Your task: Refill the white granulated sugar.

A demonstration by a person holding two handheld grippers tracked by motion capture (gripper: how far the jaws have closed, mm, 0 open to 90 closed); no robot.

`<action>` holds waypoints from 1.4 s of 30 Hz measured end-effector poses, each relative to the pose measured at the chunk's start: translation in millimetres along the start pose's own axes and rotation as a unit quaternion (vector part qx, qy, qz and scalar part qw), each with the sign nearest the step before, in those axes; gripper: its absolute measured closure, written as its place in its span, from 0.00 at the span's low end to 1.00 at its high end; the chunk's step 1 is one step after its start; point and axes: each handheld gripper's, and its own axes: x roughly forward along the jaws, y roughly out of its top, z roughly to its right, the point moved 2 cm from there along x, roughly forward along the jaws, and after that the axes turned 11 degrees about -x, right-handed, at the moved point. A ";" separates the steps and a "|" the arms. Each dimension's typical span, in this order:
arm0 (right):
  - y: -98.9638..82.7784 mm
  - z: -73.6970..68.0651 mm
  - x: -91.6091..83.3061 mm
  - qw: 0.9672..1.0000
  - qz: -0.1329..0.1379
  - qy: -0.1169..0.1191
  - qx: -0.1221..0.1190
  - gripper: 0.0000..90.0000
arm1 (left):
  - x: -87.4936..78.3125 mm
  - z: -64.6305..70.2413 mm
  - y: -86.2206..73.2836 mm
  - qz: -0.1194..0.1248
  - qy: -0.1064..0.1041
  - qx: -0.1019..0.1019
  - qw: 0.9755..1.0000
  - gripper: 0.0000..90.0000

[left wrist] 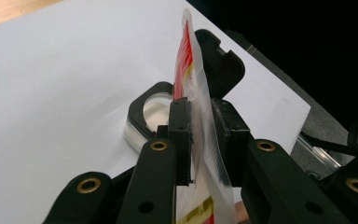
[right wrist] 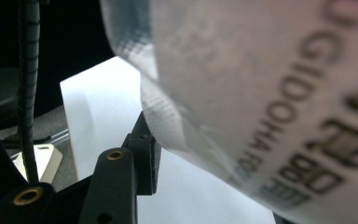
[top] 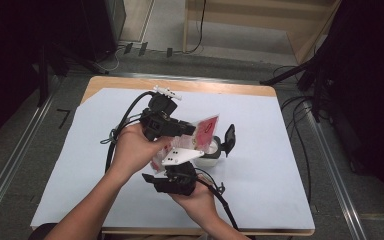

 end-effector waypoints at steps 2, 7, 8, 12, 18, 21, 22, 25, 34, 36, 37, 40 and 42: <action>-2.0 -1.3 1.7 1.000 -0.004 0.002 -0.001 0.63 | -1.2 -1.2 -2.7 -0.007 0.002 -0.005 1.000 0.88; -5.6 -2.6 3.8 1.000 -0.009 0.005 -0.007 0.63 | -1.5 -2.9 -6.7 -0.021 0.000 -0.011 1.000 0.88; -6.4 -2.6 3.9 1.000 -0.009 0.004 -0.009 0.63 | -0.7 -3.8 -8.1 -0.025 0.001 -0.012 1.000 0.88; -10.0 -3.4 6.1 1.000 -0.014 0.004 -0.015 0.63 | 1.0 -5.3 -9.0 -0.032 0.002 -0.015 0.999 0.88; -18.6 -2.7 9.4 1.000 -0.022 0.011 -0.017 0.63 | 4.6 -7.9 -10.7 -0.049 0.001 -0.014 0.999 0.87; -21.4 -1.4 9.9 0.999 -0.025 0.010 -0.022 0.64 | 6.7 -8.4 -11.4 -0.054 0.003 -0.016 0.998 0.87; -22.2 -1.2 10.2 0.999 -0.026 0.012 -0.024 0.65 | 7.1 -8.9 -11.7 -0.055 0.002 -0.016 0.998 0.87; -23.9 -1.1 11.3 0.999 -0.033 0.011 -0.037 0.66 | 7.9 -10.0 -11.9 -0.061 0.002 -0.015 0.998 0.87; -27.8 -1.4 13.4 0.998 -0.038 0.013 -0.049 0.66 | 10.1 -14.9 -15.9 -0.069 0.008 -0.009 0.998 0.91; -29.3 -1.5 14.5 0.998 -0.041 0.012 -0.051 0.66 | 10.8 -16.2 -18.3 -0.071 0.010 -0.010 0.997 0.91; -29.3 -1.5 14.5 0.998 -0.041 0.012 -0.051 0.66 | 10.8 -16.2 -18.3 -0.071 0.010 -0.010 0.997 0.91; -31.9 -0.8 17.5 0.997 -0.047 0.014 -0.054 0.66 | 11.2 -18.4 -21.2 -0.073 0.013 -0.008 0.997 0.91; -33.8 0.7 18.6 0.997 -0.051 0.014 -0.051 0.67 | 11.2 -19.6 -22.8 -0.070 0.014 -0.008 0.997 0.92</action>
